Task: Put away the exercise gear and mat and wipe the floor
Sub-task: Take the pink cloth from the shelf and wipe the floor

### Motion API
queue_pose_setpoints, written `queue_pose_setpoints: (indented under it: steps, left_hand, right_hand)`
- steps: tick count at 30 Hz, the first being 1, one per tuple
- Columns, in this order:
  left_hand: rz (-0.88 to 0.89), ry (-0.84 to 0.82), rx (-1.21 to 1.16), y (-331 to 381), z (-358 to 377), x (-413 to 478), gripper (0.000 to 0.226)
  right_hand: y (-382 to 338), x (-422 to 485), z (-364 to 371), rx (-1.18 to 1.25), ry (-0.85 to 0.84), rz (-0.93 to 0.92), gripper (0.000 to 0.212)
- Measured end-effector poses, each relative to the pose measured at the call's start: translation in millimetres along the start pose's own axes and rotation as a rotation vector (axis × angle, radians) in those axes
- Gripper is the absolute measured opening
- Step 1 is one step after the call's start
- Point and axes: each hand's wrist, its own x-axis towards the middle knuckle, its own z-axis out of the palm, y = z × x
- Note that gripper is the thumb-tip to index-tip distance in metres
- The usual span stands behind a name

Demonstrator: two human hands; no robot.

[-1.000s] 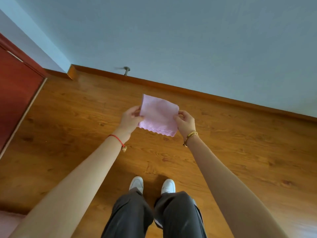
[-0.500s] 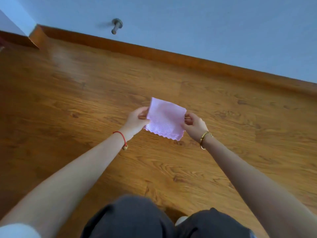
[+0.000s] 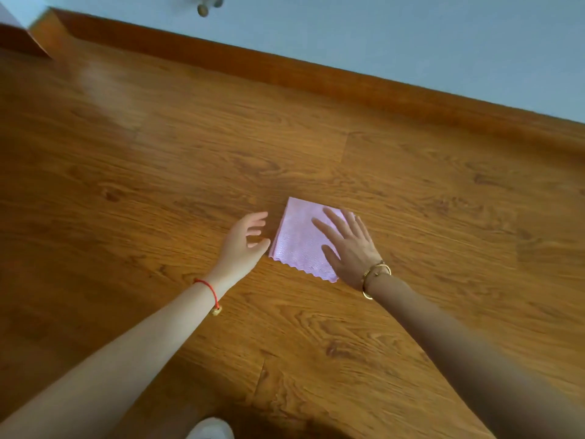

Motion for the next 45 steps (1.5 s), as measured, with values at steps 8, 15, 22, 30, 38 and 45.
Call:
queue_pose_setpoints:
  steps: [8, 15, 22, 30, 38, 45]
  left_hand:
    - [0.141, 0.021, 0.233, -31.9, -37.0, 5.0, 0.049]
    - [0.071, 0.208, 0.279, -67.7, -69.7, 6.6, 0.048]
    - [-0.045, 0.376, 0.378, -98.8, -92.4, -6.2, 0.046]
    - [-0.264, 0.431, 0.08, -97.6, -95.5, -0.8, 0.039]
    - [-0.289, 0.412, 0.391, -87.4, -74.8, 1.0, 0.041]
    - [-0.244, 0.298, 0.605, -88.9, -63.8, -4.8, 0.068]
  right_hand:
    - [-19.8, 59.9, 33.9, -0.116, -0.263, -0.139, 0.061]
    - [-58.1, 129.9, 34.8, -0.104, -0.265, -0.084, 0.059]
    - [-119.5, 138.8, 62.1, -0.193, -0.249, -0.258, 0.062]
    - [-154.5, 66.7, 92.0, -0.162, -0.283, -0.507, 0.058]
    - [-79.8, 31.4, 76.9, -0.168, -0.242, -0.363, 0.056]
    - [-23.2, 37.5, 42.6, -0.155, -0.239, 0.013, 0.06]
